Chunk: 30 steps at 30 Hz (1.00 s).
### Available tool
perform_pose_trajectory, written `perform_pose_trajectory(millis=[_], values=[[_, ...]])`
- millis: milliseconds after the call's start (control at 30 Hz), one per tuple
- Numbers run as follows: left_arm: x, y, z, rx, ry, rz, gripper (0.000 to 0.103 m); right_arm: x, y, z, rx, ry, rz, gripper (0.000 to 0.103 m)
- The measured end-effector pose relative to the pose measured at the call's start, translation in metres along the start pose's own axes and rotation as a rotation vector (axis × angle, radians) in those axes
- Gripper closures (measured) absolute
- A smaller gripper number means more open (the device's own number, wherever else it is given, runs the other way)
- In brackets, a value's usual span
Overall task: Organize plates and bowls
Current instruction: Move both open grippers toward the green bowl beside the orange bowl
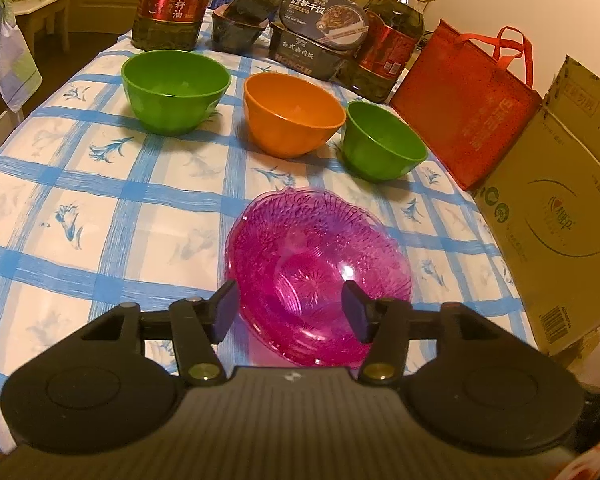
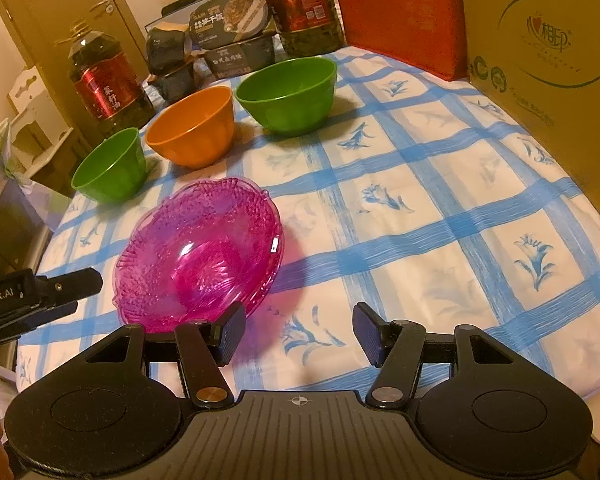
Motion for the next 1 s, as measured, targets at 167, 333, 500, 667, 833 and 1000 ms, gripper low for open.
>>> perform_pose_trajectory(millis=[167, 333, 500, 667, 833, 1000], values=[[0.008, -0.007, 0.005, 0.002, 0.006, 0.0, 0.047, 0.005, -0.004, 0.0, 0.004, 0.005, 0.002, 0.044], [0.018, -0.014, 0.012, -0.008, 0.019, -0.004, 0.044, 0.012, -0.013, -0.001, 0.013, 0.015, -0.006, 0.044], [0.03, -0.024, 0.021, -0.014, 0.027, -0.009, 0.042, 0.018, -0.023, 0.002, 0.017, 0.021, -0.011, 0.044], [0.043, -0.035, 0.033, -0.024, 0.042, -0.011, 0.041, 0.026, -0.035, 0.006, 0.019, 0.016, -0.005, 0.044], [0.052, -0.05, 0.048, -0.031, 0.047, -0.008, 0.041, 0.035, -0.049, 0.008, 0.026, 0.02, -0.005, 0.044], [0.058, -0.061, 0.057, -0.031, 0.041, -0.002, 0.041, 0.042, -0.059, 0.011, 0.029, 0.02, 0.001, 0.044]])
Point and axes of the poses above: each gripper's, at about its wrist camera, not at the fingertips, and z roughly the way its jaws point, x to its right, y to its underside, the point moved 6 cm from there along z, roughly the way its jaws point, and after that the axes turned 12 degrees about -z, right-handed, at the moved point
